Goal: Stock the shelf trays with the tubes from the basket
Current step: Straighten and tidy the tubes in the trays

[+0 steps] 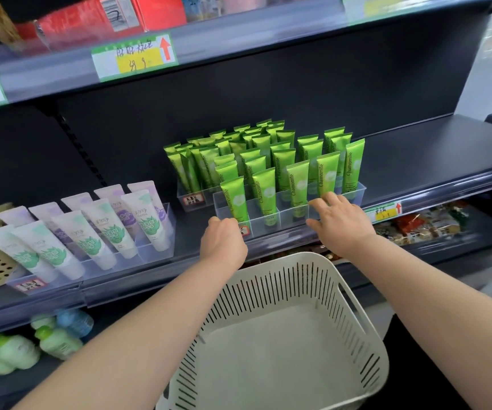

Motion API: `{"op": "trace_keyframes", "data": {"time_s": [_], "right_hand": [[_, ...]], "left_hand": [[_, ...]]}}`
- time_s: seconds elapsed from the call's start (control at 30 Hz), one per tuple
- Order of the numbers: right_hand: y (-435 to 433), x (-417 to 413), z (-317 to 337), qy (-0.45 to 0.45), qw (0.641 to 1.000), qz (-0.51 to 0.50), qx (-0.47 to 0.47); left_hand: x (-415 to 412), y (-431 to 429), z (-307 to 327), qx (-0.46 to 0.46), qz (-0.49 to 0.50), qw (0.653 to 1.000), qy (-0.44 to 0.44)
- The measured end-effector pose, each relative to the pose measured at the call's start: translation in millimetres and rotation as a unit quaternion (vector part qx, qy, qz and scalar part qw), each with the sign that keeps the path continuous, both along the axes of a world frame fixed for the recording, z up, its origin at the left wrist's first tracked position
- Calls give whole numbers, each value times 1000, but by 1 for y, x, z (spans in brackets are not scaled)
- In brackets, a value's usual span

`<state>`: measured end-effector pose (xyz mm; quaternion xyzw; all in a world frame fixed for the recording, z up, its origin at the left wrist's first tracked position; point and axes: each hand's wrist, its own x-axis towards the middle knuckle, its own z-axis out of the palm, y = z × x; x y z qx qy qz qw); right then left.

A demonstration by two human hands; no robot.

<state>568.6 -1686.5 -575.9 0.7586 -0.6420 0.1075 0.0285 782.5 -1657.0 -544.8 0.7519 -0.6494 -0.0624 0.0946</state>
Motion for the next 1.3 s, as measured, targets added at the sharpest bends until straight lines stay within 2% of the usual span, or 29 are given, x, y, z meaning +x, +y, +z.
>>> {"op": "trace_keyframes", "data": {"time_s": [0.2, 1.0, 1.3], "right_hand": [[-7, -22, 1, -5, 1000, -23, 8], [-25, -84, -1, -25, 997, -77, 4], [-34, -106, -5, 12, 994, -109, -9]], "left_hand": [[-25, -9, -1, 6, -4, 1000, 20], [-91, -39, 6, 19, -63, 998, -3], [-116, -50, 4, 19, -83, 996, -1]]}}
